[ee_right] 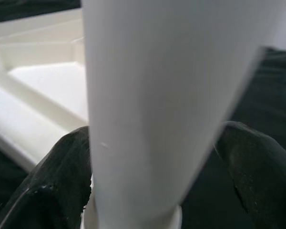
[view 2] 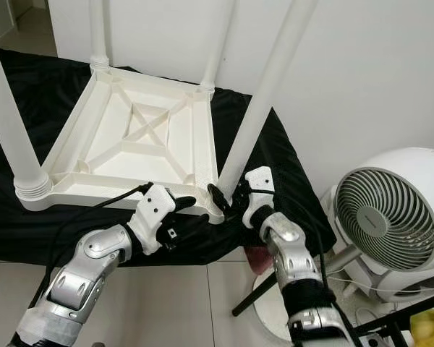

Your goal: Building children table

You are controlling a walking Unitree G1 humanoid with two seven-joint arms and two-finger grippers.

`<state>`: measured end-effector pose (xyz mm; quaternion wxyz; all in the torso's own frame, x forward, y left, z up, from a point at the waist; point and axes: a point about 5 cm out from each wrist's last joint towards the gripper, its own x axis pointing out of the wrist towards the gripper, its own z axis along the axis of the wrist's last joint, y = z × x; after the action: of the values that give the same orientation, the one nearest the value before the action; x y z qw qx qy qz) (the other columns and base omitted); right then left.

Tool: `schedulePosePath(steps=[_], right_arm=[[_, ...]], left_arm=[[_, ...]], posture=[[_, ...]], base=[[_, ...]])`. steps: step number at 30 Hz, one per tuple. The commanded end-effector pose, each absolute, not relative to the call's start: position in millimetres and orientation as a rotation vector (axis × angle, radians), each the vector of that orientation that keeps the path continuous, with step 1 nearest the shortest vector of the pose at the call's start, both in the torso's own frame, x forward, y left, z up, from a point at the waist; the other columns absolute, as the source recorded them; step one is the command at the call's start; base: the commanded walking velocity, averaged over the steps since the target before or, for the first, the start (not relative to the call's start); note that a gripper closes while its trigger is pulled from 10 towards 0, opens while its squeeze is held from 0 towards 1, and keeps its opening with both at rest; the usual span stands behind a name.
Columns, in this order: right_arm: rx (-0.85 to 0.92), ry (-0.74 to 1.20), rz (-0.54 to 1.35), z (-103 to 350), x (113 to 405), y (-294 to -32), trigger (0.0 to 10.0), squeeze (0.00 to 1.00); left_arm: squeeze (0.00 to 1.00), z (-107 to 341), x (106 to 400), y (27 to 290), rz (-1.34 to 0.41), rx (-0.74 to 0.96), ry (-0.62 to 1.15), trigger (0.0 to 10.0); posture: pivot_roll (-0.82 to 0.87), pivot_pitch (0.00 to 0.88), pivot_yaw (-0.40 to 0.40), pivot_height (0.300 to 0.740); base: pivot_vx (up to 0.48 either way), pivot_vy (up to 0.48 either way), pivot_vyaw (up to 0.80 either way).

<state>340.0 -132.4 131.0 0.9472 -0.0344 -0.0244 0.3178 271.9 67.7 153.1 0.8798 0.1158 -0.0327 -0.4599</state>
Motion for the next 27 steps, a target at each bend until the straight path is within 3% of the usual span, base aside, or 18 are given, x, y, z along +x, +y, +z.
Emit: schedulePosePath(steps=[1,4,5,6,7,8,10,23,24,27], right_arm=[[-0.086,-0.016,0.684,124.8,342.0,-133.2,10.0,0.00],[-0.090,-0.007,0.710,123.7,344.0,-129.7,10.0,0.00],[-0.095,0.002,0.733,122.0,345.1,-126.5,5.8,0.00],[-0.095,0.002,0.733,122.0,345.1,-126.5,5.8,0.00],[-0.099,0.010,0.754,119.9,345.4,-123.7,2.4,0.00],[-0.097,0.018,0.776,117.6,345.2,-121.8,0.3,0.00],[-0.095,0.027,0.790,114.6,345.0,-121.2,0.0,0.00],[-0.063,0.034,0.784,104.3,340.2,-126.3,0.0,0.00],[-0.046,0.035,0.761,103.5,339.6,-127.1,10.0,0.00],[-0.062,0.021,0.669,103.6,339.5,-128.6,10.0,0.00]], left_arm=[[0.00,153.0,272.9,60.5,-0.935,0.246,-0.079,10.0],[0.00,153.0,272.2,59.8,-0.938,0.250,-0.081,10.0],[0.00,153.0,272.2,59.4,-0.938,0.254,-0.082,10.0],[0.00,153.0,272.2,59.4,-0.938,0.254,-0.082,10.0],[0.00,153.4,272.3,59.0,-0.937,0.260,-0.084,10.0],[0.00,153.8,272.3,58.6,-0.936,0.263,-0.086,10.0],[0.00,154.4,272.0,58.3,-0.935,0.267,-0.089,10.0],[0.00,151.7,272.6,60.2,-0.911,0.273,-0.069,10.0],[0.00,148.3,273.8,61.9,-0.893,0.300,-0.058,10.0],[0.00,143.8,275.7,65.3,-0.872,0.319,-0.039,10.0]], posture=[[0.14,0.000,-0.209,0.740],[0.14,0.000,-0.210,0.740],[0.15,0.000,-0.211,0.740],[0.15,0.000,-0.211,0.740],[0.15,0.000,-0.213,0.740],[0.15,0.000,-0.213,0.740],[0.16,0.000,-0.213,0.740],[0.15,0.006,-0.206,0.740],[0.15,0.012,-0.204,0.740],[0.15,0.018,-0.206,0.740]], base=[[0.000,0.000,0.00],[0.000,0.000,0.00],[0.000,0.000,0.00],[0.000,0.000,0.00],[0.000,0.000,0.00],[0.000,0.000,0.00],[0.000,0.000,0.00],[0.000,0.000,0.00],[0.000,0.000,0.00],[0.000,0.000,0.00]])
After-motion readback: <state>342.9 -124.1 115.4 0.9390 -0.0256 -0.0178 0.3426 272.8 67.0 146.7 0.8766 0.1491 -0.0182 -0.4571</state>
